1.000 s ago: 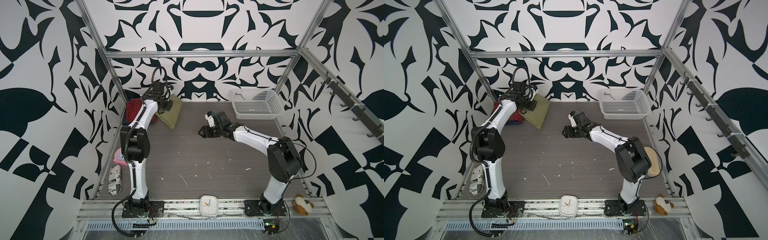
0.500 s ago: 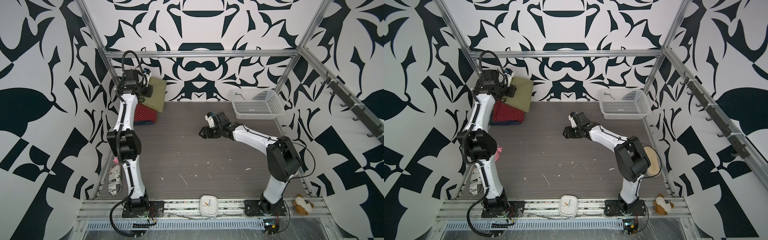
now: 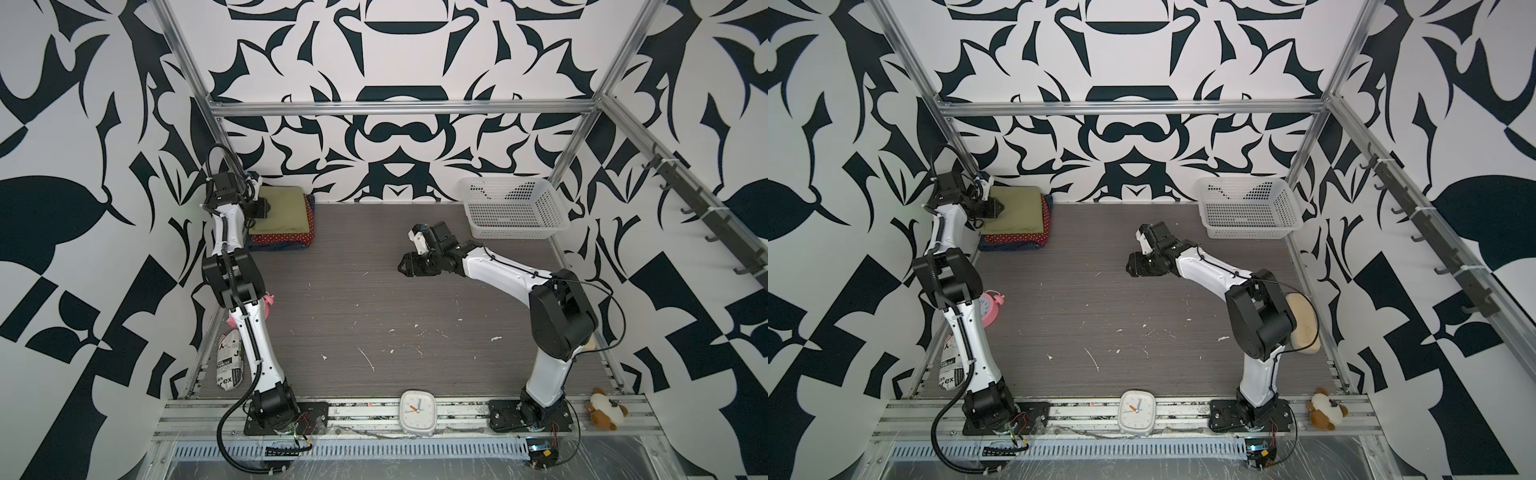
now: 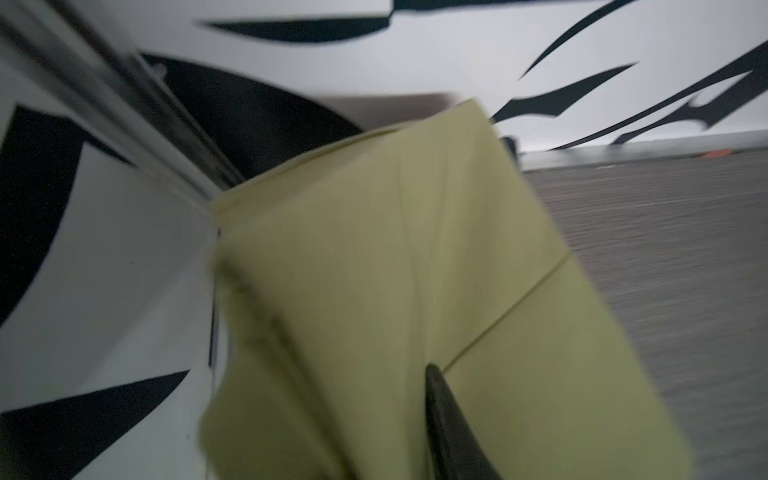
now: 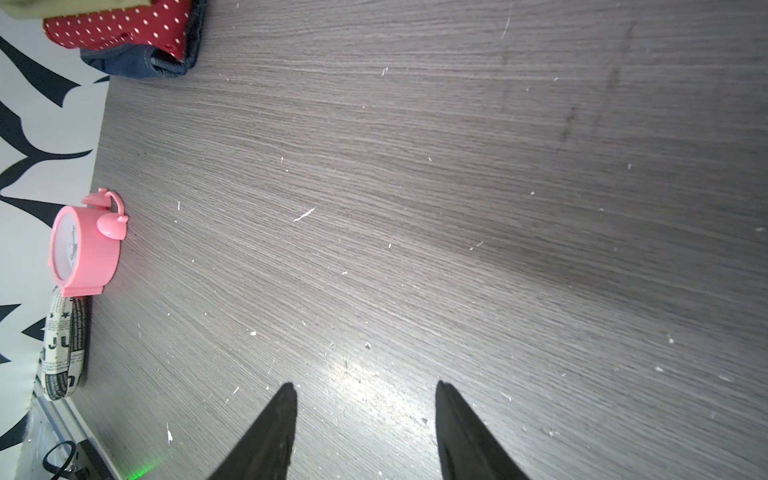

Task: Fold and stack the skirts
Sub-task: 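Carry the olive skirt with the left gripper onto the red dotted skirt stack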

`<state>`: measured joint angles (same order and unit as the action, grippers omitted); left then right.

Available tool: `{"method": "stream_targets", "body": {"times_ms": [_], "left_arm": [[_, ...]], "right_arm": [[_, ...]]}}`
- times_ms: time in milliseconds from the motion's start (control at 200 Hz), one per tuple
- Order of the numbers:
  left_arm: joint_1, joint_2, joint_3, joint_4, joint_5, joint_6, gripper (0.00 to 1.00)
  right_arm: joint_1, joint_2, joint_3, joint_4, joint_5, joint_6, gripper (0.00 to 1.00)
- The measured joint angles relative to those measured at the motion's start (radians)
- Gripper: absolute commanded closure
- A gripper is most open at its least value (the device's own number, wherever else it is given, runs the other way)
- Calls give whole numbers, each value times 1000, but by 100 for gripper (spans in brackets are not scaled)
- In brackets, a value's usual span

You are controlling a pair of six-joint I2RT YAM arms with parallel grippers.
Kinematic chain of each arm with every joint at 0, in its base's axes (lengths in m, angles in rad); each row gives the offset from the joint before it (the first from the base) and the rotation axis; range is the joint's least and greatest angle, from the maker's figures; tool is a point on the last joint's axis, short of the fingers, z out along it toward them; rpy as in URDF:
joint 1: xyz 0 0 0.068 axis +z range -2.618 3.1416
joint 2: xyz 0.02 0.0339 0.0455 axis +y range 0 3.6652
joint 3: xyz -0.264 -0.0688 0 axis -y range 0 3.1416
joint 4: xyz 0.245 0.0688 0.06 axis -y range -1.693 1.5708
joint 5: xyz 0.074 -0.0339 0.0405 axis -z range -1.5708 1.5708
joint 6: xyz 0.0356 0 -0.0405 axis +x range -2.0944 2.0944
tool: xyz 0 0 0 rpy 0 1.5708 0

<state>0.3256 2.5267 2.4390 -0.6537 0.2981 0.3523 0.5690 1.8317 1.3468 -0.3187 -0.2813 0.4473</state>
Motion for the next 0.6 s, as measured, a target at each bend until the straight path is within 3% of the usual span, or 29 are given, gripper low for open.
{"method": "stream_targets", "body": {"times_ms": [40, 110, 175, 260, 305, 495, 600], "left_arm": [[0, 31, 18, 5, -44, 4, 27], [-5, 62, 37, 10, -123, 10, 27], [-11, 63, 39, 18, -181, 14, 7], [-22, 41, 37, 54, -259, 11, 8], [-29, 23, 37, 69, -300, 10, 0], [-80, -107, 38, 99, -425, -13, 2], [-114, -185, 39, 117, -433, -39, 14]], "right_arm": [[0, 0, 5, -8, 0, -1, 43], [0, 0, 13, -19, 0, -2, 43], [0, 0, 18, -22, 0, -2, 43], [1, 0, 24, -26, 0, -2, 43], [2, 0, 27, -26, 0, -1, 43], [18, 0, 32, -25, -1, -2, 43], [23, 0, 32, -24, -2, -2, 43]]}}
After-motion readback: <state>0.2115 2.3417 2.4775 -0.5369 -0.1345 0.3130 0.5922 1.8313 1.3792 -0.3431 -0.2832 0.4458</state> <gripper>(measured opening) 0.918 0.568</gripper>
